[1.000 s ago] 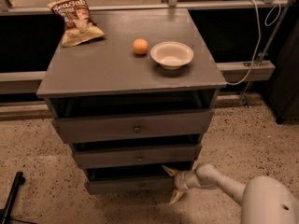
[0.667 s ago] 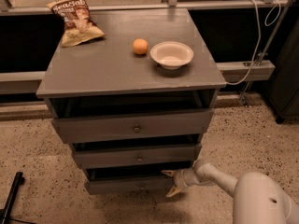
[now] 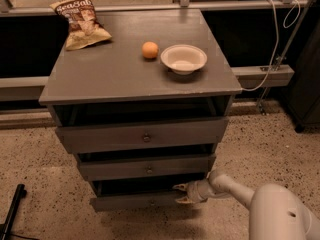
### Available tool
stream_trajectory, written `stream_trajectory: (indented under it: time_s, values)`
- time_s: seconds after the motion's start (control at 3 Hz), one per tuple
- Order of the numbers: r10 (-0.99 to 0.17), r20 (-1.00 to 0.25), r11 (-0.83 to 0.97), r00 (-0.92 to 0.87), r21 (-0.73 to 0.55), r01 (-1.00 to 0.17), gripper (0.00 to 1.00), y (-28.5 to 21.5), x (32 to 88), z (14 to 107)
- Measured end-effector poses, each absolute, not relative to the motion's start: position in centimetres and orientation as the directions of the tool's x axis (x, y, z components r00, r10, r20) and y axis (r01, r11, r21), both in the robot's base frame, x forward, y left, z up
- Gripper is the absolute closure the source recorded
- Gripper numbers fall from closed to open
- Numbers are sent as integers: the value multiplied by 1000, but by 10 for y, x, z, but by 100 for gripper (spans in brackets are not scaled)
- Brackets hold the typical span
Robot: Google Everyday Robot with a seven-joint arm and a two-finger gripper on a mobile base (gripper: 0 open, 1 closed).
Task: Open bottom drawer
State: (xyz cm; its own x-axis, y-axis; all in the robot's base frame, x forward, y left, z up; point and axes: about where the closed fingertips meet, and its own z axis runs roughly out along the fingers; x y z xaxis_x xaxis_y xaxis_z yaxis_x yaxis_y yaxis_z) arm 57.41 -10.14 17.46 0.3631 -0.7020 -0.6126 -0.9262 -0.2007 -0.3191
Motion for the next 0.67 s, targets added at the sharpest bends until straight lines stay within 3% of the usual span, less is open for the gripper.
stream_trajectory:
  time_s: [0.33,0.67]
  values:
    - [-684,-635,-224,359,-285,-932,66,-105,549,178]
    - [-680,-642,-230,355,-274,-934,65,-106,541,182]
